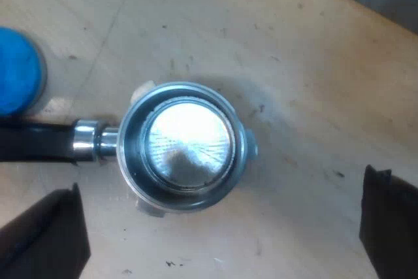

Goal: Put the handle in the coffee machine

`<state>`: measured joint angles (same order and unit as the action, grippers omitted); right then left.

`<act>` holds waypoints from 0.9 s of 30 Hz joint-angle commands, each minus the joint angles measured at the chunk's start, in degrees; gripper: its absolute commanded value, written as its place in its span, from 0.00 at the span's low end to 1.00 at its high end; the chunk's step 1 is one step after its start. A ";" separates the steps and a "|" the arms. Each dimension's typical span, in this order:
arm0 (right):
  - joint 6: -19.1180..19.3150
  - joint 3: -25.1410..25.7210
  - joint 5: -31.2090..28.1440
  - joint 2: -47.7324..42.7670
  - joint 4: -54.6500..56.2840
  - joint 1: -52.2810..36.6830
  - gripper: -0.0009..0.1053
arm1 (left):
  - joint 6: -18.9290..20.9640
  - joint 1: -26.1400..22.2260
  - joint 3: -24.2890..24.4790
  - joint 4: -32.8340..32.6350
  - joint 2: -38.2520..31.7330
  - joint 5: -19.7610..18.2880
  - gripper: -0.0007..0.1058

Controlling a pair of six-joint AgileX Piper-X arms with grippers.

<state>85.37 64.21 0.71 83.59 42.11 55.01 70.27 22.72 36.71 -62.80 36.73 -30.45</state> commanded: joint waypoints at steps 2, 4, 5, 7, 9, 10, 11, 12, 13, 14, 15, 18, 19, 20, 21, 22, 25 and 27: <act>1.75 1.63 0.87 2.74 -1.39 -0.09 0.82 | 0.77 0.25 0.00 0.15 0.16 -0.71 0.83; 2.60 2.98 1.20 5.16 -1.40 -0.09 0.82 | 0.77 0.25 0.00 0.15 0.16 -0.71 0.83; 3.39 3.70 1.81 6.21 -1.29 -0.09 0.82 | 0.77 0.25 0.00 0.15 0.16 -0.71 0.83; 3.47 4.82 3.08 7.89 -1.29 -0.09 0.82 | 0.77 0.25 0.00 0.15 0.16 -0.71 0.83; 3.49 5.77 3.22 9.27 -1.29 -0.09 0.82 | 0.77 0.25 0.00 0.15 0.16 -0.71 0.83; 3.49 6.09 3.20 9.77 -1.29 -0.09 0.82 | 0.77 0.25 0.00 0.15 0.16 -0.71 0.83; 3.49 6.31 3.20 10.28 -1.29 -0.09 0.82 | 0.77 0.25 0.00 0.15 0.16 -0.71 0.83; 3.49 6.42 3.33 10.28 -1.29 -0.09 0.82 | 0.77 0.25 0.00 0.15 0.16 -0.71 0.83; 3.49 6.71 3.46 10.78 -1.29 -0.09 0.82 | 0.77 0.25 0.00 0.15 0.16 -0.71 0.83; 3.49 6.99 3.47 11.24 -1.16 -0.09 0.82 | 0.77 0.25 0.00 0.15 0.16 -0.71 0.83; 3.49 7.26 3.47 12.19 -1.13 -0.09 0.82 | 0.77 0.25 0.00 0.15 0.16 -0.71 0.83; 3.36 7.23 3.87 13.19 -0.97 -0.09 0.82 | 0.77 0.25 0.00 0.15 0.16 -0.71 0.83; 3.36 7.23 4.65 14.66 -0.40 -0.09 0.82 | 0.77 0.25 0.00 0.15 0.16 -0.71 0.83; 3.23 7.23 5.19 15.78 0.03 -0.09 0.82 | 0.77 0.25 0.00 0.15 0.16 -0.71 0.83; 3.23 7.23 5.19 15.99 0.03 -0.09 0.82 | 0.77 0.25 0.00 0.15 0.16 -0.71 0.83; 3.23 7.23 5.19 16.45 0.20 -0.09 0.82 | 0.77 0.25 0.00 0.15 0.16 -0.71 0.83; 3.23 7.23 5.99 17.55 0.19 -0.09 0.82 | 0.77 0.25 -0.10 0.15 0.16 -0.71 0.83; 3.23 7.23 5.98 18.04 0.19 -0.09 0.82 | 0.77 0.25 -0.22 0.15 0.16 -0.71 0.83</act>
<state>87.80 71.06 6.10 101.69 41.80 55.01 70.27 22.72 36.61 -62.80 36.73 -30.44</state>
